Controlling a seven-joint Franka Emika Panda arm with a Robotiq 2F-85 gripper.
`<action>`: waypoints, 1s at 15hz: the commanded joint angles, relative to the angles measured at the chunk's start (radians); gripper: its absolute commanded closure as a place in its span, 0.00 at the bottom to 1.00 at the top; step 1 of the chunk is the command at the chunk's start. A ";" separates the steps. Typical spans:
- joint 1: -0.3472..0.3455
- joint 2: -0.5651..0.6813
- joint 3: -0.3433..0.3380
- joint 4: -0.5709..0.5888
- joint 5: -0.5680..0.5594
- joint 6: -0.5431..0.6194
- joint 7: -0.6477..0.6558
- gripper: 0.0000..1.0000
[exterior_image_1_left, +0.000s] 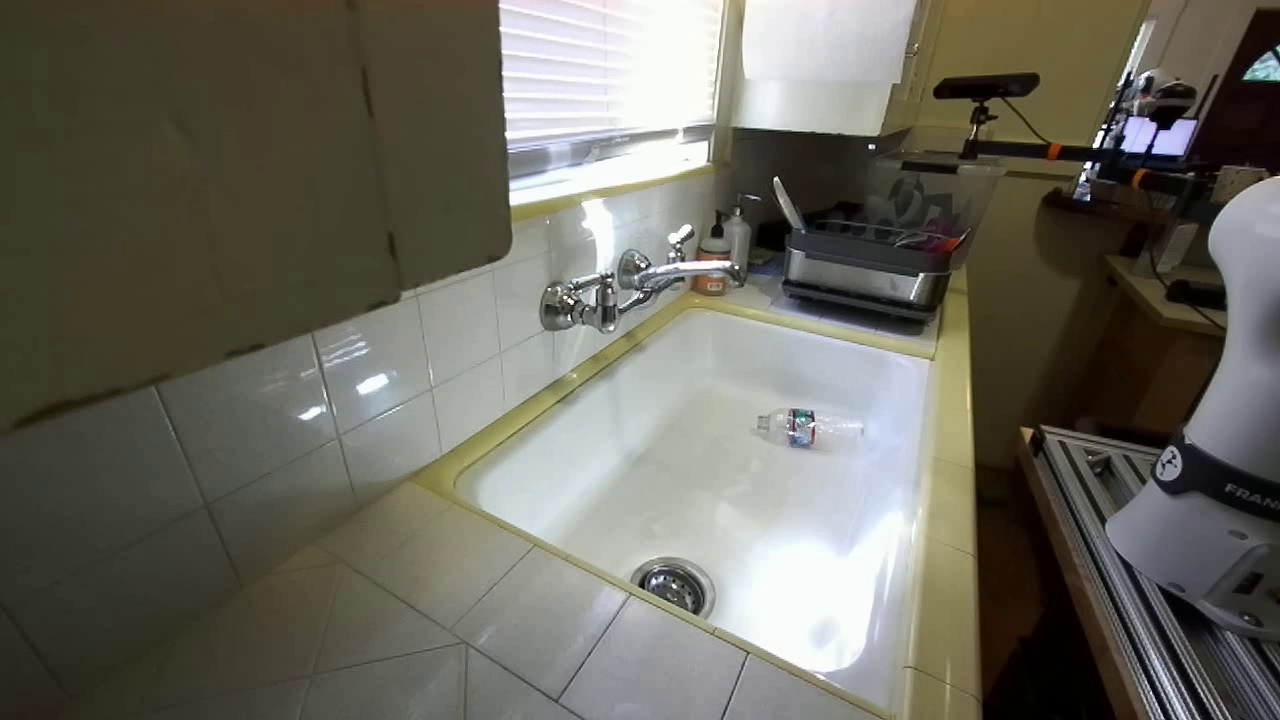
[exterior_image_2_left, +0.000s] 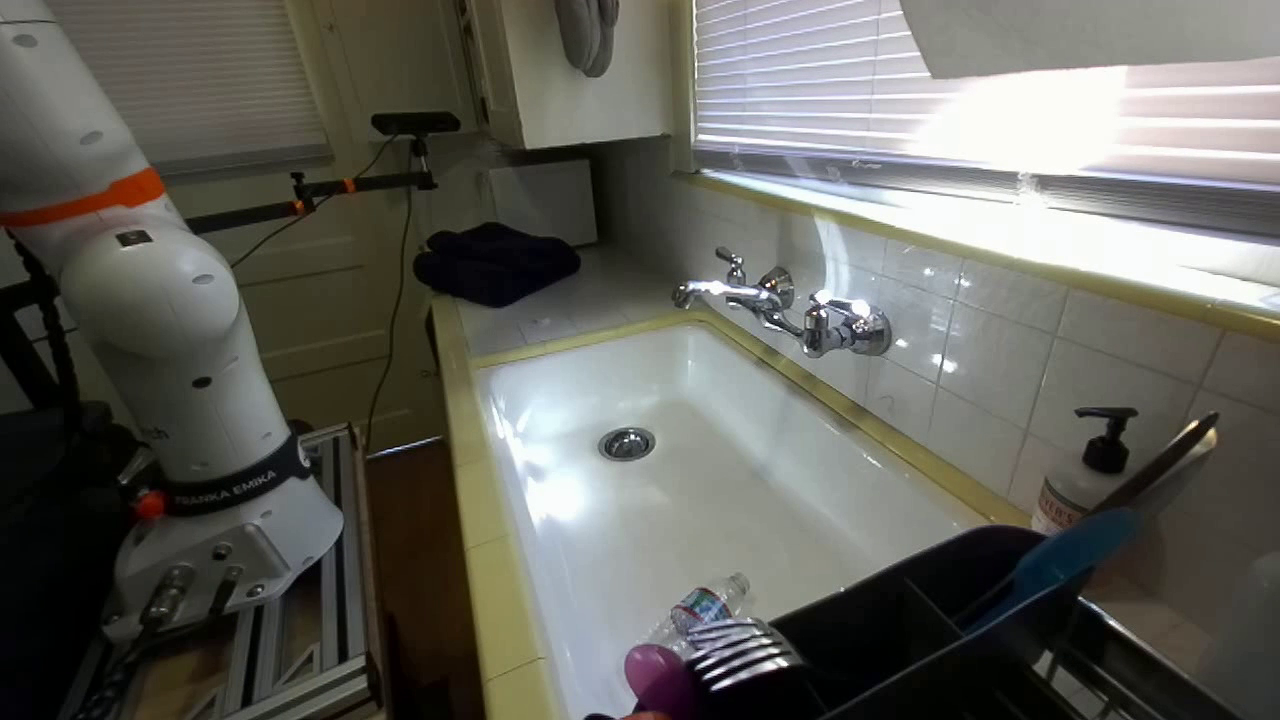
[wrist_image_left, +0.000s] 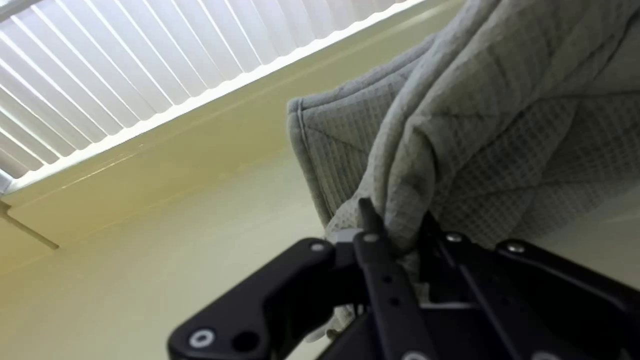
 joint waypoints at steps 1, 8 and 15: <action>0.002 -0.021 -0.010 -0.021 -0.033 -0.002 -0.031 0.96; -0.010 -0.019 -0.003 -0.022 -0.073 -0.009 -0.031 0.96; -0.022 -0.031 0.011 -0.043 -0.117 -0.012 -0.026 0.96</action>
